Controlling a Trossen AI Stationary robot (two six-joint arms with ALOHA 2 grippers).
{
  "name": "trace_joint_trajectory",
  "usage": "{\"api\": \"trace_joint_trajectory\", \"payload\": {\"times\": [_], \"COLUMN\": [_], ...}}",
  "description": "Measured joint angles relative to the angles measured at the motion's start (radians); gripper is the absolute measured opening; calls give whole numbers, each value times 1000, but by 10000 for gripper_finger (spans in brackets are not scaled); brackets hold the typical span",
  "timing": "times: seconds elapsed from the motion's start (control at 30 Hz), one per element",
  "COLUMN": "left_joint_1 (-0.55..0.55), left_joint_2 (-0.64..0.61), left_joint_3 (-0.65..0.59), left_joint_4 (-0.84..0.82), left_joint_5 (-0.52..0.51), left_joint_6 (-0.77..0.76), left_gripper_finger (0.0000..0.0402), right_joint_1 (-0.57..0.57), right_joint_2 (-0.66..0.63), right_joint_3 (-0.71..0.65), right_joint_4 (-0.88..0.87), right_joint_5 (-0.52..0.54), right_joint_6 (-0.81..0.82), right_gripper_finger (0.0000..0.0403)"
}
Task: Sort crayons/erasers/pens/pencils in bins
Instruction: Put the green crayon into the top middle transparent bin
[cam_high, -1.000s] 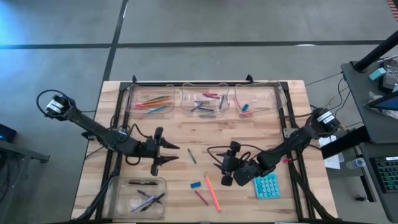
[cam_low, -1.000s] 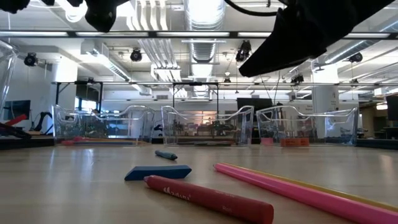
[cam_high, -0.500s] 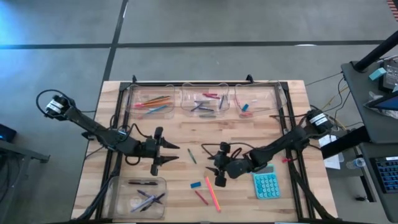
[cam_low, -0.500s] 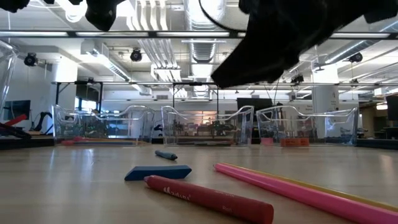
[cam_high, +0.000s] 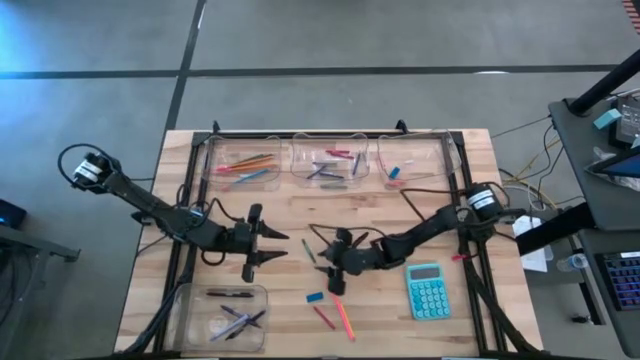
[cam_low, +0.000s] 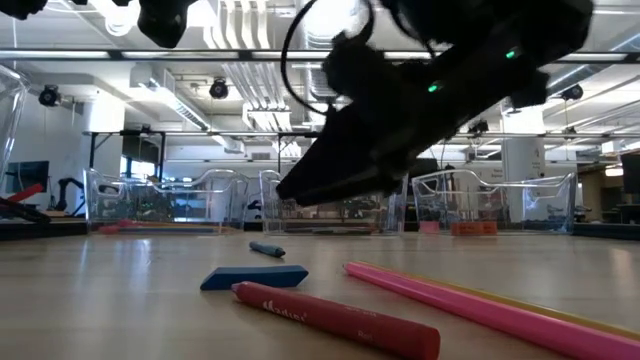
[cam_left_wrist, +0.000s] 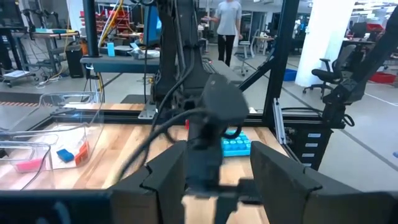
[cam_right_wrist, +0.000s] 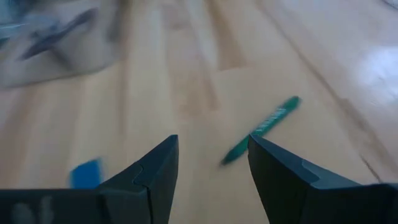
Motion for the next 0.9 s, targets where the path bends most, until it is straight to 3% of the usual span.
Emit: {"api": "trace_joint_trajectory", "payload": {"times": [0.27,0.43,0.63,0.9], "left_joint_1": [0,0,0,0], "left_joint_2": [-2,-5,-5,-5], "left_joint_3": [0,1,4,5], "left_joint_4": [4,26,28,27], "left_joint_5": [0,0,0,0], "left_joint_6": [0,0,-4,-2], "left_gripper_finger": [164,164,164,164], "right_joint_1": [-31,-31,-23,-15], "right_joint_2": [112,161,173,166], "right_joint_3": [109,201,263,276], "right_joint_4": [-41,-178,-325,-340], "right_joint_5": [-1,2,66,78], "right_joint_6": [14,8,16,9], "right_gripper_finger": [182,182,182,182]}}
